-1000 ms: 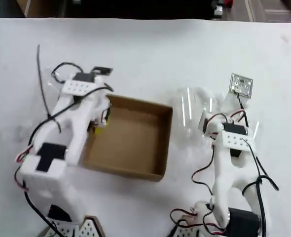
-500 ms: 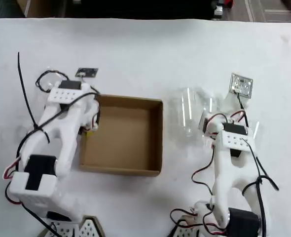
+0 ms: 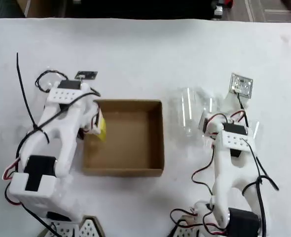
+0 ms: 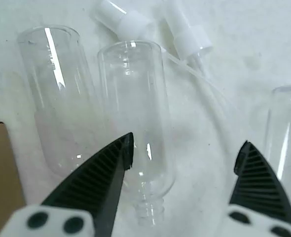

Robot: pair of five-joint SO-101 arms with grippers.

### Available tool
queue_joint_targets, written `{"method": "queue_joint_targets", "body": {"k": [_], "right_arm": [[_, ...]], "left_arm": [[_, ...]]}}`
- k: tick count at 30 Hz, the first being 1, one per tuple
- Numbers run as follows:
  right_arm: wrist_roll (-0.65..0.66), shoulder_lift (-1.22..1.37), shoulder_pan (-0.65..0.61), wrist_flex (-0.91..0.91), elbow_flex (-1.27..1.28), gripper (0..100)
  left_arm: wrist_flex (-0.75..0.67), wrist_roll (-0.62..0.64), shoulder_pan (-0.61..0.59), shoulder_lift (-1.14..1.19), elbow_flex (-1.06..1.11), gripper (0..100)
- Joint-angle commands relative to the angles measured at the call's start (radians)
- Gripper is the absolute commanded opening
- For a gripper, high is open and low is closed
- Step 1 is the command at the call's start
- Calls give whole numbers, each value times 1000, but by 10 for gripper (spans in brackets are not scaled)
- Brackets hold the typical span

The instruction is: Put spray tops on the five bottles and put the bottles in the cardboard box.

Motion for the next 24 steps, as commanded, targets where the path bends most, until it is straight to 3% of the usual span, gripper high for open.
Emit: {"method": "queue_joint_targets", "body": {"k": [1,8,11,16,20,24], "right_arm": [[11,-5,1,-15,-2,291],[11,-10,1,-15,-2,291],[11,-12,5,-15,-5,291],[2,-12,88,-15,-14,291],[11,-12,67,-5,-17,282],[44,-16,56,41,-37,135]], "left_arm": [[89,12,-21,-56,-118,223],[376,6,-94,-58,-532,222],[388,9,-154,-120,-618,221],[377,11,-174,-407,-568,221],[310,11,-173,-704,-419,225],[98,2,-177,-967,-89,225]]}}
